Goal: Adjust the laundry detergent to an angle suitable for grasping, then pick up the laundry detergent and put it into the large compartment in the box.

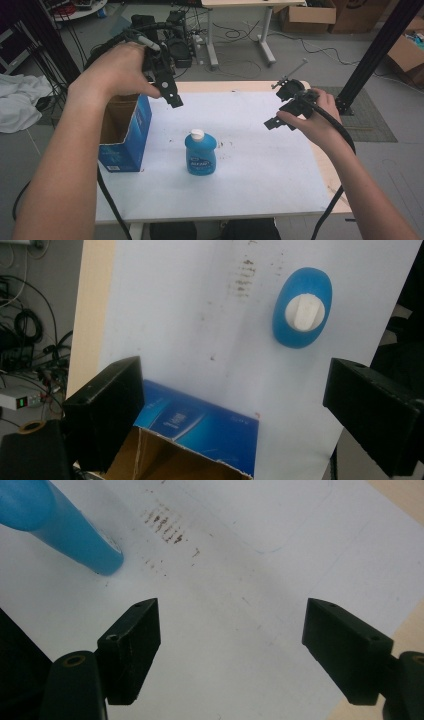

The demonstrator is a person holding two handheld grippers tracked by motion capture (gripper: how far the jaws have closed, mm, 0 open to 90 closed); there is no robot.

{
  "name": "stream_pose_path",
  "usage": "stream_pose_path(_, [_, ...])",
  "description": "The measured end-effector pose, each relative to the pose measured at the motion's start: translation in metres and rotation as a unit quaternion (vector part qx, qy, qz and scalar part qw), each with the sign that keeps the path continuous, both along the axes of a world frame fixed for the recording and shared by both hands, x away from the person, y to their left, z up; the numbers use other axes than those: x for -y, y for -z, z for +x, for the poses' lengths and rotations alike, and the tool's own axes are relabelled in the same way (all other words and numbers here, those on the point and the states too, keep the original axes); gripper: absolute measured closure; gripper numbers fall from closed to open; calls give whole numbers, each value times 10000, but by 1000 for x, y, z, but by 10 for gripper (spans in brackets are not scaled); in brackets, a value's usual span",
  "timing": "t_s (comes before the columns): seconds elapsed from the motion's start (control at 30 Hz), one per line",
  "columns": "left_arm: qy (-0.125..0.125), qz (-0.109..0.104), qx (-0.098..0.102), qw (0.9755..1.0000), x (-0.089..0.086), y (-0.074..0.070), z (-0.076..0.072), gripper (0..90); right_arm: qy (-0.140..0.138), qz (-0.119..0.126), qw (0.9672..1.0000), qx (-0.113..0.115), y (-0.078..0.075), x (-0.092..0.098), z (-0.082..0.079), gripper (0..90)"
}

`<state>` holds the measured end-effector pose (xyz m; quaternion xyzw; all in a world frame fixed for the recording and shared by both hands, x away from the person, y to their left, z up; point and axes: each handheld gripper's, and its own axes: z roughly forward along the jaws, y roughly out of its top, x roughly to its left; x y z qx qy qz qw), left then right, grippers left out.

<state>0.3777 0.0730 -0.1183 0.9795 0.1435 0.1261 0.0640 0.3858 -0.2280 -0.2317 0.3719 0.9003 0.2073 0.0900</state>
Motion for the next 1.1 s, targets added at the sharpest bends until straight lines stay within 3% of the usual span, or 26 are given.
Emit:
stream_pose_path(0.73, [119, 40, -2, 9999, 8, -1, -4, 101, 101, -28, 9999, -125, 1, 11, 1, 225])
stream_pose_path(0.8, [178, 67, -43, 9998, 7, 0, -5, 100, 88, -24, 9999, -145, 2, 11, 2, 227])
stream_pose_path(0.97, [335, -141, -9, 9993, 8, 1, -9, 99, 56, -4, 9999, -151, 6, 11, 4, 226])
stream_pose_path(1.1, [592, -99, -42, 9982, 14, 7, -14, 97, 25, 23, 9998, -184, 10, 10, 6, 226])
